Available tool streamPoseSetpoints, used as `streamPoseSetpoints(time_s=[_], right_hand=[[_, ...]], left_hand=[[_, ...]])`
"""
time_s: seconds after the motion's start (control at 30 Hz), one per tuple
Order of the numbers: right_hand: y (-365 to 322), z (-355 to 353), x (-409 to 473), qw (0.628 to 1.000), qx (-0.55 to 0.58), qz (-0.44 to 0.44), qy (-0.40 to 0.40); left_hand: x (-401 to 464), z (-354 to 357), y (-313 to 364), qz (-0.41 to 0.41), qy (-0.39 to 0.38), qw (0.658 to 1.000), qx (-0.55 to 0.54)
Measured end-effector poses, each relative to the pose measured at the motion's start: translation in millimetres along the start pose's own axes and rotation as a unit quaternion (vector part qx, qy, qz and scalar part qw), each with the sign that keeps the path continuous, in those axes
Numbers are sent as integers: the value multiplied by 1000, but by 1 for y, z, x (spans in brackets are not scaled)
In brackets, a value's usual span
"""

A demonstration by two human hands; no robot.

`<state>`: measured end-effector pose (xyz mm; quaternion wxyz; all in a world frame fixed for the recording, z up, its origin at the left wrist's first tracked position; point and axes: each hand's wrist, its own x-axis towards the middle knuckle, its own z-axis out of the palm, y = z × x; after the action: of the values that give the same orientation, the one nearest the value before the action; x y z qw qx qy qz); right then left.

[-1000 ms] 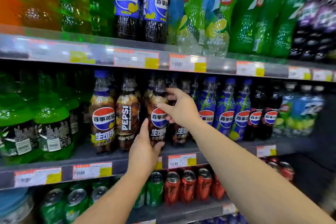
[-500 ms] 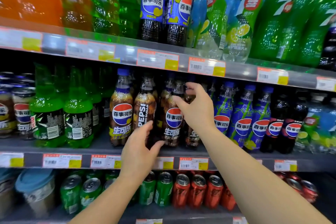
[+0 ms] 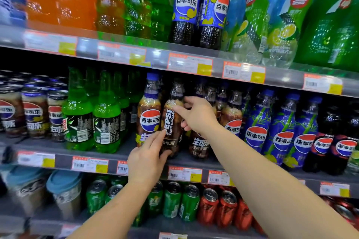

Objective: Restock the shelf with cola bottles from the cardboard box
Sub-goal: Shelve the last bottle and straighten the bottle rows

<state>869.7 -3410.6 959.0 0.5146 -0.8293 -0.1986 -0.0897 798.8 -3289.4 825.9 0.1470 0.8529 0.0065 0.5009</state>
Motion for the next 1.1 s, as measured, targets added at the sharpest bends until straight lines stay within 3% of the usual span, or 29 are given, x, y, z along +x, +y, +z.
streamPoseSetpoints(time_s=[0.27,0.43,0.6,0.83,1.0,1.1], right_hand=[[-3,-2,-6,999,25,-11,-21],[-2,-13,-6,999,-24,-26,0],[-5,-17,-8,999,-38,-18,-28],[-7,-11,-4,996,-83,-23,28],[-2,-5,-5,990,-117,-41,63],[1,-8,-7,991,-111,-37,71]], left_hand=[[3,0,-3,31,4,999,-21],[1,5,-11,47,-3,999,-3],[3,4,-15,64,7,997,31],[5,3,-21,74,-8,997,31],[3,-6,-20,48,-5,999,7],[1,-17,-26,-20,26,999,-32]])
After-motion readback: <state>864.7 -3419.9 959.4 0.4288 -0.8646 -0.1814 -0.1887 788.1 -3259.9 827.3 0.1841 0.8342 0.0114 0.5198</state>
